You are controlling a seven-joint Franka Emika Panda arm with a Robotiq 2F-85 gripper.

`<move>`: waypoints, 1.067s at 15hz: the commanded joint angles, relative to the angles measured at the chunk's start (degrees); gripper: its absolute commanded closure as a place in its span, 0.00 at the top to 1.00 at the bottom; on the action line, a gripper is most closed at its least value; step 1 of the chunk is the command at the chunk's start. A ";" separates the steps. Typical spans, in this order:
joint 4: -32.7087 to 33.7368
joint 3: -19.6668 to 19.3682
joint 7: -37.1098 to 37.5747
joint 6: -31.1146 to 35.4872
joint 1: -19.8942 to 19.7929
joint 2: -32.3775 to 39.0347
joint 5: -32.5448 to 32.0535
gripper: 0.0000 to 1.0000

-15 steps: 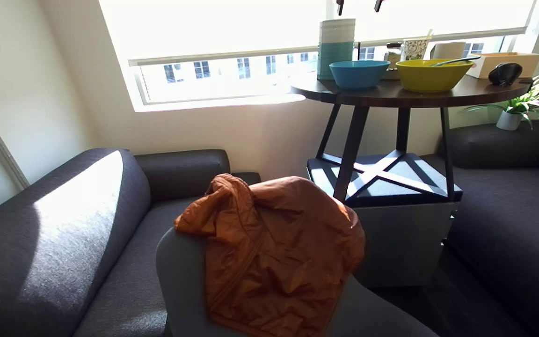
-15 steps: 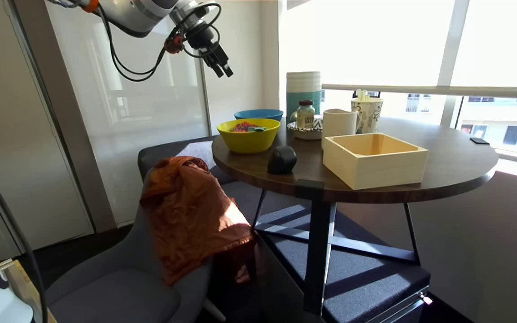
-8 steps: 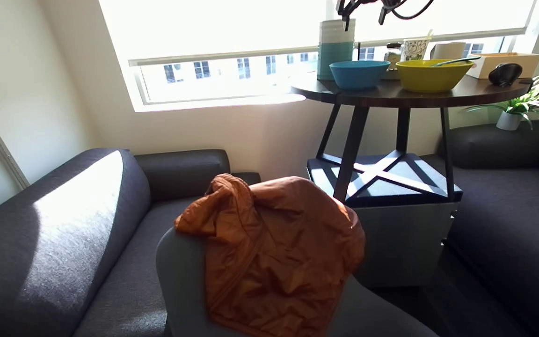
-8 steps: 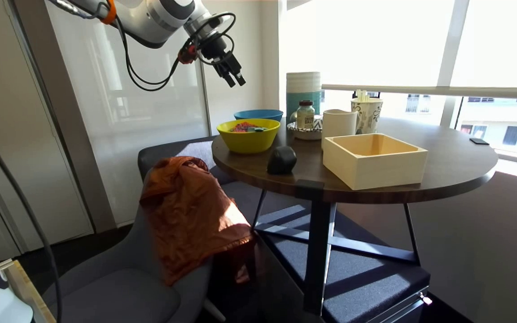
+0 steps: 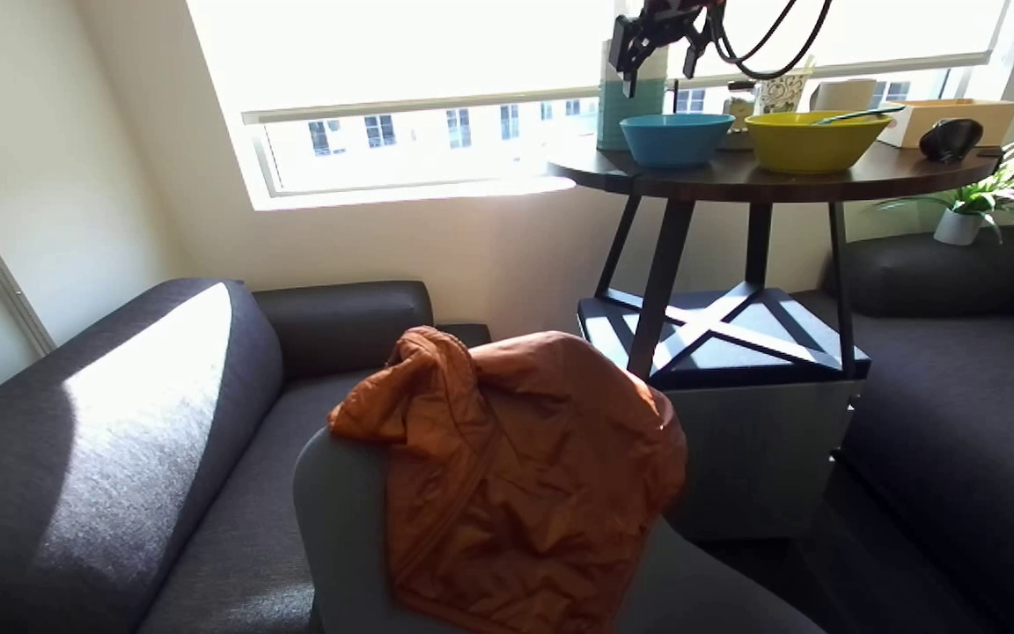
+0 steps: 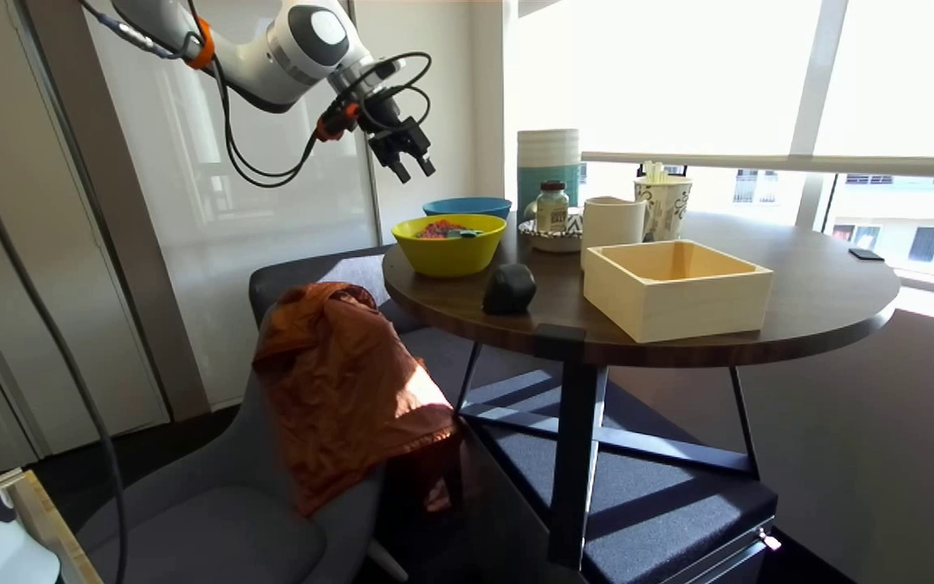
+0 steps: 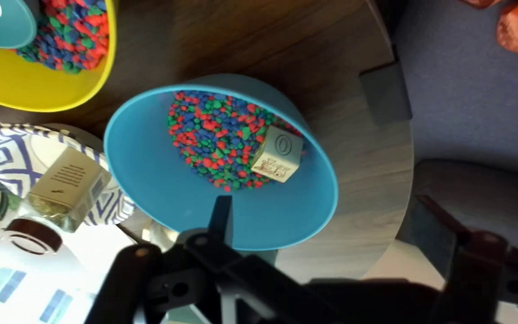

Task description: Put the blue bowl on top of the box

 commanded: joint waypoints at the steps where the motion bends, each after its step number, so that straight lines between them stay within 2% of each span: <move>1: 1.06 -0.99 -5.73 1.64 1.58 3.27 -0.58 1.00; 6: 1.94 -2.28 -8.60 1.20 2.67 6.50 -1.30 1.00; 9: 2.69 -3.25 -8.76 1.70 3.25 7.81 -2.51 0.75; 12: 3.84 -4.16 -8.56 2.03 3.88 8.79 -3.93 0.63; 14: 4.34 -4.50 -8.58 2.05 4.20 9.22 -4.52 0.39; 16: 4.70 -4.78 -8.55 1.90 4.55 9.60 -4.79 0.23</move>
